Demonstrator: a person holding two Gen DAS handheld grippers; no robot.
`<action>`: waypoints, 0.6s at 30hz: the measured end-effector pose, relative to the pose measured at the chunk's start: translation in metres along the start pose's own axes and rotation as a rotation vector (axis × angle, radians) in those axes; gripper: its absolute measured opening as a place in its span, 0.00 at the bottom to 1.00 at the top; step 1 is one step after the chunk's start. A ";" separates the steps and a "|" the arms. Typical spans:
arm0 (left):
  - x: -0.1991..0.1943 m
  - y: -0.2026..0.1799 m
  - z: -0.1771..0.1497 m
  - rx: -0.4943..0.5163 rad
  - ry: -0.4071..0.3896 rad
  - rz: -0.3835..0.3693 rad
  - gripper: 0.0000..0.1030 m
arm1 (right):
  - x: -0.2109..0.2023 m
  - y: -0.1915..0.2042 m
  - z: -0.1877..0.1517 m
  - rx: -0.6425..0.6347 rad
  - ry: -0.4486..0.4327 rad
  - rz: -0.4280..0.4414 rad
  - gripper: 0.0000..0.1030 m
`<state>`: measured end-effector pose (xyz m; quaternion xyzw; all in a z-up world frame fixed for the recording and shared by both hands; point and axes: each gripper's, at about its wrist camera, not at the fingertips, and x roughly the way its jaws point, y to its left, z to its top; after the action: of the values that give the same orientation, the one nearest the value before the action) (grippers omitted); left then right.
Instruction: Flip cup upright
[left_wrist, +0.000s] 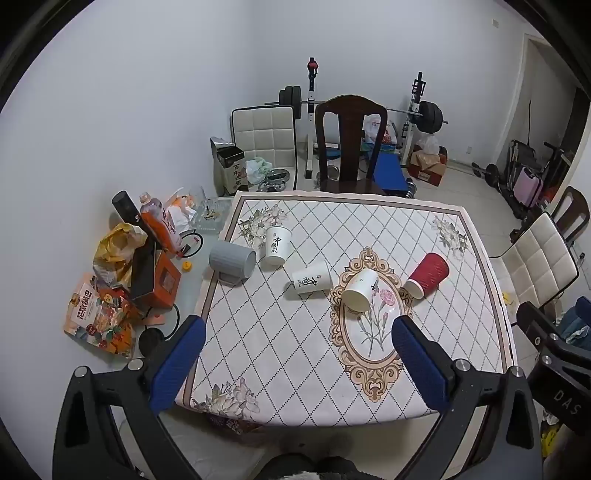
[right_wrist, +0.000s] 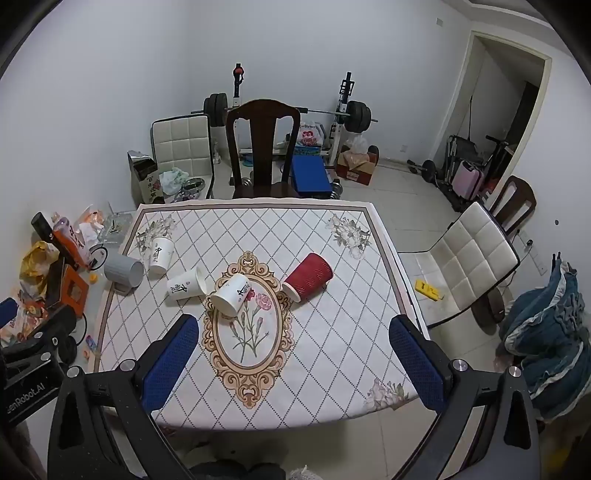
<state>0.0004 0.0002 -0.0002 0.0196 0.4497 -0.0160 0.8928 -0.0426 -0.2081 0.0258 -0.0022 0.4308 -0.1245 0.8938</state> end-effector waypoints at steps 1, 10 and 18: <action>0.000 0.000 0.000 0.002 -0.003 0.002 1.00 | 0.000 0.000 0.000 0.003 0.006 0.004 1.00; 0.000 -0.004 -0.002 0.001 -0.011 0.004 1.00 | -0.002 -0.002 0.001 0.003 -0.001 0.007 1.00; -0.002 -0.007 0.000 0.003 -0.016 0.005 1.00 | -0.004 0.002 0.002 0.000 -0.003 0.008 1.00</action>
<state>-0.0017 -0.0070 0.0013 0.0218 0.4422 -0.0145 0.8965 -0.0425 -0.2051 0.0296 -0.0009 0.4294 -0.1207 0.8950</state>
